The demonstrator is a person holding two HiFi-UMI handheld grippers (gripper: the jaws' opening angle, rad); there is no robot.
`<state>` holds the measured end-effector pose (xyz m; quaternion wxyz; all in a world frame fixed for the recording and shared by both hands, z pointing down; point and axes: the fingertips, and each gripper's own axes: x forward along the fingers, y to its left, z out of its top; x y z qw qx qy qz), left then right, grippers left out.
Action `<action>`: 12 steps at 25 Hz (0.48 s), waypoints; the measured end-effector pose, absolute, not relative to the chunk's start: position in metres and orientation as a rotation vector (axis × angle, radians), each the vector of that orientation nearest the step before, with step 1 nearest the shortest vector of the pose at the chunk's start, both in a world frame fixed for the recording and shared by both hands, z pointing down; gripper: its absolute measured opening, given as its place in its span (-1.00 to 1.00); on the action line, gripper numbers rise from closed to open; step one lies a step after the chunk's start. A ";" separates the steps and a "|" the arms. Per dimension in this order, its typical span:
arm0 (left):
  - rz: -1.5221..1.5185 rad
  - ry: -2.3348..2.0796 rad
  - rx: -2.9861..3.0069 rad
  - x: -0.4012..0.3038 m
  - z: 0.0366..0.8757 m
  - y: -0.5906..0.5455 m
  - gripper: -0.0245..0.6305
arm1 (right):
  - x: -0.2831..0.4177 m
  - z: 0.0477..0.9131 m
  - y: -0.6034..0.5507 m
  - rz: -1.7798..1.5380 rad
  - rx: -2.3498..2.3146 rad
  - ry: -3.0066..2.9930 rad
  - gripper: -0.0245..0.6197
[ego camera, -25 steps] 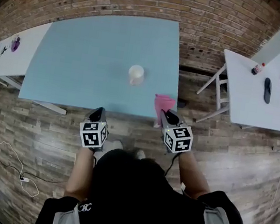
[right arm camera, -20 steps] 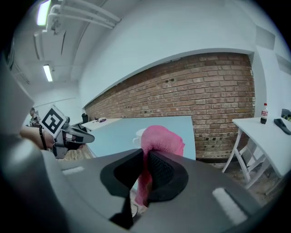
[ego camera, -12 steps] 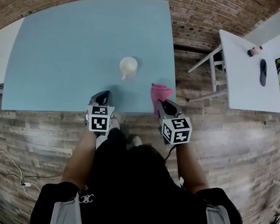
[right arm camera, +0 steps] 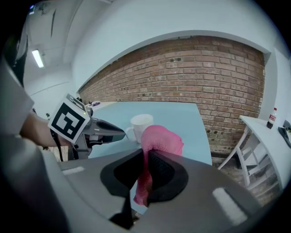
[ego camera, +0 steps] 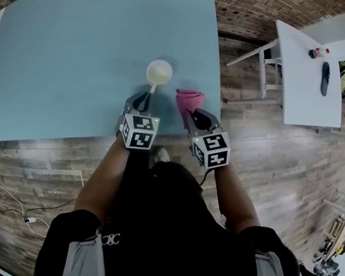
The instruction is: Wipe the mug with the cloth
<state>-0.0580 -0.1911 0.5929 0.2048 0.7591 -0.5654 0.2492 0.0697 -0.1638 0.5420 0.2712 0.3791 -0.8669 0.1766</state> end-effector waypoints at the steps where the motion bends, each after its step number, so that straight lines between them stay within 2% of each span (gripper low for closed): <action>1: 0.708 -1.578 2.131 -0.056 0.593 -0.194 -0.82 | 0.067 0.543 -0.166 0.475 1.014 -2.329 -0.81; 12: 0.740 -1.475 2.242 -0.037 0.586 -0.210 -0.63 | 0.065 0.554 -0.183 0.558 1.014 -2.290 -0.81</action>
